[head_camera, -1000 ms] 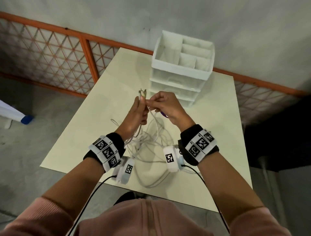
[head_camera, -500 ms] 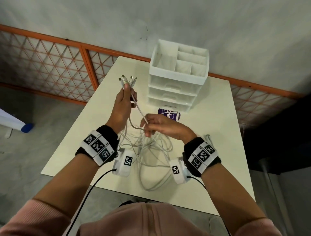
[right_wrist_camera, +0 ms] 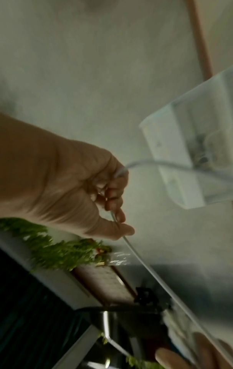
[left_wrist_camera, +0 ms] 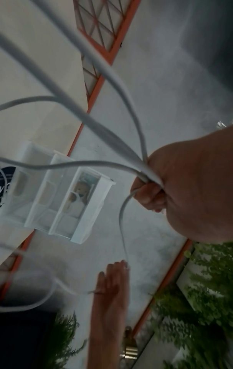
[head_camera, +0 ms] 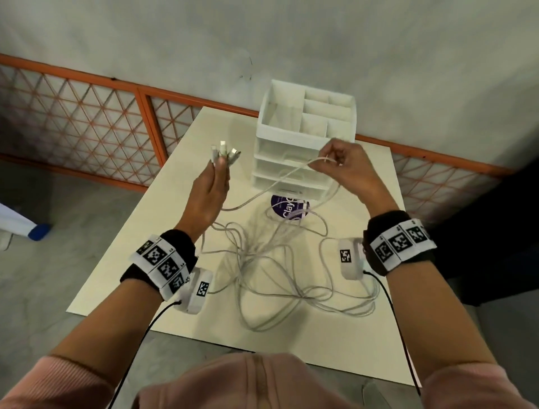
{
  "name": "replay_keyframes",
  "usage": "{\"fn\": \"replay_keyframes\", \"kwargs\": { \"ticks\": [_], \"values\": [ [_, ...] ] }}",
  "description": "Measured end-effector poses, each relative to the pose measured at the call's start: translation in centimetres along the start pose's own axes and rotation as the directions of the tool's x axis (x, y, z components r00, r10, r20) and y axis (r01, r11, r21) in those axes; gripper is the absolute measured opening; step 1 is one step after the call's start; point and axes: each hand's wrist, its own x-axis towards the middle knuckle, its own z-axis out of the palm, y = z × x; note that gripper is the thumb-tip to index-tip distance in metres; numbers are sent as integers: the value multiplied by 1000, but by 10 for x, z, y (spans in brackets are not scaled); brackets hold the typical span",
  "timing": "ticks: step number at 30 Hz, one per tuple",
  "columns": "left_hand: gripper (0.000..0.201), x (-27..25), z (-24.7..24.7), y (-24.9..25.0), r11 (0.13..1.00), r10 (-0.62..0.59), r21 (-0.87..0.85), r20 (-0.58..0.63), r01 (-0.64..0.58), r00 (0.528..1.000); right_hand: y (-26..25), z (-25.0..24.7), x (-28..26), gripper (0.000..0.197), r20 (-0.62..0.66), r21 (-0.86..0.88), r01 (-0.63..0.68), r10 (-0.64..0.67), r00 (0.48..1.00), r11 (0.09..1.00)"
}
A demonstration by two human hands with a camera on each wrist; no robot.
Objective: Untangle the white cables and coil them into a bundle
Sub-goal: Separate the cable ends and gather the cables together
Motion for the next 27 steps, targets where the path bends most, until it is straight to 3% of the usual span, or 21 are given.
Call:
{"fn": "replay_keyframes", "kwargs": {
  "ticks": [4, 7, 10, 14, 18, 21, 24, 27],
  "values": [
    [38, 4, 6, 7, 987, 13, 159, 119, -32, 993, -40, -17, 6, 25, -51, -149, 135, -144, 988, 980],
    [28, 7, 10, 11, 966, -3, 254, 221, -55, 975, -43, -30, 7, 35, -37, -317, 92, -109, 993, 944],
    [49, 10, 9, 8, 913, 14, 403, 138, -69, 990, -29, -41, 2, 41, 12, -378, -35, 43, 999, 925],
    [29, 14, -3, -4, 882, 76, 470, -48, -45, 996, 2, -45, -20, 56, 44, -383, -239, 276, 960, 892],
    [34, 18, -21, -24, 839, 63, 539, -233, 75, 971, 42, -52, -43, 61, -6, -417, -331, 361, 933, 847],
    [29, 18, -31, -35, 848, -28, 503, -272, 167, 962, 70, -57, -59, 57, -14, -432, -371, 406, 914, 822],
    [19, 15, -27, -36, 857, -113, 487, -137, 167, 984, 97, -48, -73, 48, 107, -494, -416, 528, 843, 764],
    [24, 12, -17, -33, 889, -160, 431, -28, 157, 987, 120, -27, -86, 27, 293, -602, -426, 683, 669, 676]
  ]
}}
